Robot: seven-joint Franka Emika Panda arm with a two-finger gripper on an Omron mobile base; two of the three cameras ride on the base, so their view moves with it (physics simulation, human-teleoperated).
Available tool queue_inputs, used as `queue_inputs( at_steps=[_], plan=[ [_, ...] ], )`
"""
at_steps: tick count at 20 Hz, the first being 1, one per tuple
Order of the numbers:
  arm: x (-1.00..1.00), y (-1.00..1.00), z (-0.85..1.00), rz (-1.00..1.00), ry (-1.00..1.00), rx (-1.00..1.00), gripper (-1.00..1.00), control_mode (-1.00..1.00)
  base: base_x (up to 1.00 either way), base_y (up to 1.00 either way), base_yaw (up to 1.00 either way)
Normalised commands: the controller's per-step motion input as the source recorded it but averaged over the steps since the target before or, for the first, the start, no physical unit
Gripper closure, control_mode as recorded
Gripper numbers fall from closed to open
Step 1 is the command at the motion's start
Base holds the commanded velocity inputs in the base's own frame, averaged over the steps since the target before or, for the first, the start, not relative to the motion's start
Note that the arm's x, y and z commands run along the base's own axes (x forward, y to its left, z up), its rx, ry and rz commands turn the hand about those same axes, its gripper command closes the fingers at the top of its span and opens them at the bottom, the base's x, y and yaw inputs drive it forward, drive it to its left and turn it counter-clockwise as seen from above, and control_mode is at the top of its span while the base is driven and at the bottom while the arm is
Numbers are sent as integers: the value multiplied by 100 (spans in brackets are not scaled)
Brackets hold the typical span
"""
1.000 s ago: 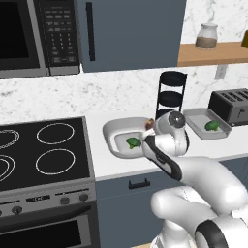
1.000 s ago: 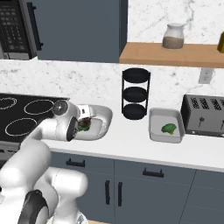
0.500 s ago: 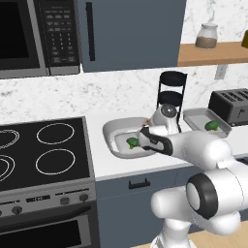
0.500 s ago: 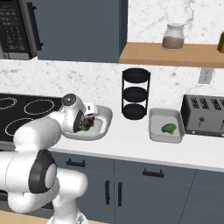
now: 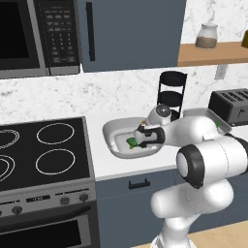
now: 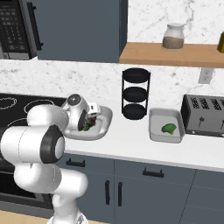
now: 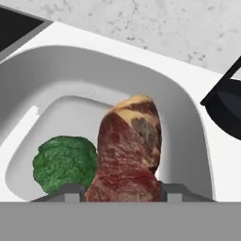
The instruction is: Place one broccoli and one steak in each tupperware on the nearby counter, to pack two identical lunches.
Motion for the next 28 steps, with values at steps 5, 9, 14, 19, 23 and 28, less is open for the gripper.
queue_inputs(
  at_steps=[5,9,14,19,23,28],
  plan=[
    [11,-1,-7,0,-2,-1,-100,-100,0,0,0],
    [16,1,7,0,-1,-19,-100,-100,0,0,0],
    [1,0,27,0,0,-10,-100,-100,0,0,0],
    [-43,0,43,0,2,6,-100,-100,0,0,0],
    [-96,-8,50,-2,3,22,-100,-100,0,0,0],
    [-100,-12,83,0,0,16,-100,-100,0,0,0]
  ],
)
